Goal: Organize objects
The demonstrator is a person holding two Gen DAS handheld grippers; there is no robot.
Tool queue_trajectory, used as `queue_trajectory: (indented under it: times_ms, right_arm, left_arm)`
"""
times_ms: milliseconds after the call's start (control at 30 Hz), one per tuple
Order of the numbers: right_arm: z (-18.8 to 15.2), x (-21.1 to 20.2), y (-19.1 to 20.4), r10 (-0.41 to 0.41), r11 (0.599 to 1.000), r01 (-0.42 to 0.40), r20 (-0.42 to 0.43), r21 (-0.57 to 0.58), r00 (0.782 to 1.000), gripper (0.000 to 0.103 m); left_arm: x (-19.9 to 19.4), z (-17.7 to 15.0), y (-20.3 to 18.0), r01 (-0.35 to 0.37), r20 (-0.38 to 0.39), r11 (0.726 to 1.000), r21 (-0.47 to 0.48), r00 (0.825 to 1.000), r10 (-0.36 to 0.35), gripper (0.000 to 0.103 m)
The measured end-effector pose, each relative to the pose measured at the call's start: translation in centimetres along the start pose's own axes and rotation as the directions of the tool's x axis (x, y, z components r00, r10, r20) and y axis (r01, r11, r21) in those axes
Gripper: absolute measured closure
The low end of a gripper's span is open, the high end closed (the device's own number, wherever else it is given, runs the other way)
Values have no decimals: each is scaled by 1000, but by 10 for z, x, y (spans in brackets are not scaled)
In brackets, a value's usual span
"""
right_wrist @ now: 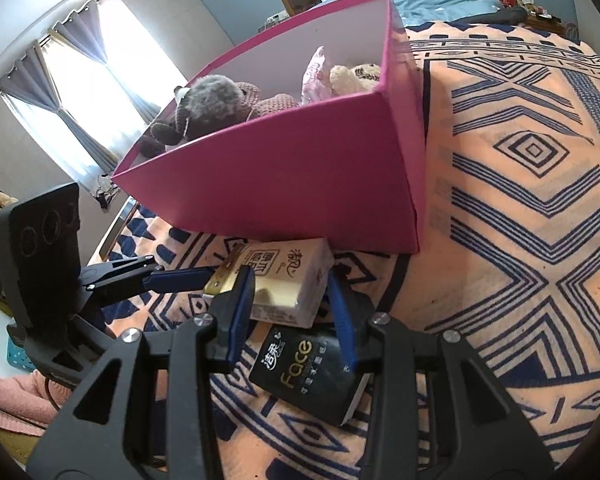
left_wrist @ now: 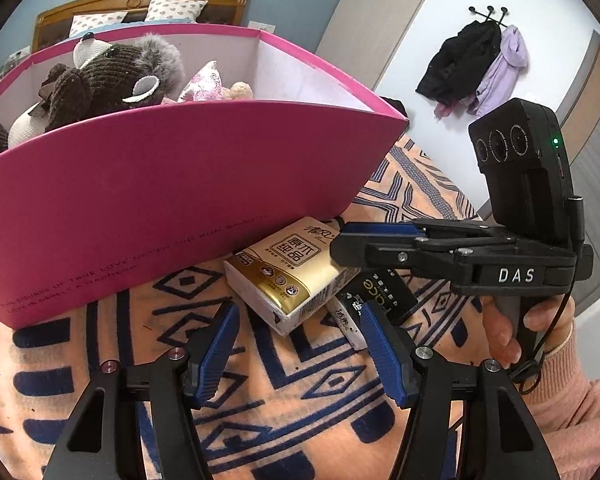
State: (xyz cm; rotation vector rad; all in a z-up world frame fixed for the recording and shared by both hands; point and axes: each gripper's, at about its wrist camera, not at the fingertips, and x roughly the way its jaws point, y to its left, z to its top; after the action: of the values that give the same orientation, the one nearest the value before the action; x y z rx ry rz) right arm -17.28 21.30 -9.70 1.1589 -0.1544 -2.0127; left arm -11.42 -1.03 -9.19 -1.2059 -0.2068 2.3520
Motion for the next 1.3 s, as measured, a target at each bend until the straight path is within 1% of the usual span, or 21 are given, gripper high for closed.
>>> queue_trajectory:
  times_ms: [167,367,500,667,733,833,1133,1300]
  right_arm:
    - [-1,6,7,1,1000,-1,-14,-20,1000,63]
    - [-3,8,15,14,999,-15,-28,-49,1000,63]
    - [1,6,9,10,1000,-11,-10,-22,1000,63]
    - [4,14,5,33,999,-34,-26,-4,999,63]
    - [5,16,8,29,999,-30,-33,-21,999,63]
    - [4,15,9,28,999,-28,-25,-27,999,63]
    - [-3,1,13,42,999,-42,-3,-28,999,63]
    - [-5,-6,16,39,999,-39,11,-34,999,63]
  left_arm:
    - [2,4,6,-6,6,1000,0,1000,6,44]
    - [1,7,14,-9,13,999,-31,1000,10,46]
    - [0,4,22,-2,8,999,-44,1000,2,49]
    - [3,2,21,-1,-9,999,-40,1000,1,55]
    - [2,1,20,-17,-6,999,-29,1000,17,55]
    - [-2,2,22,-2,-3,999,-36,1000,2,55]
    - [-15,1,19,0,26,1000,-17,1000,1,55]
    - [-22,1,15,-13,41,1000,0,999,13,55]
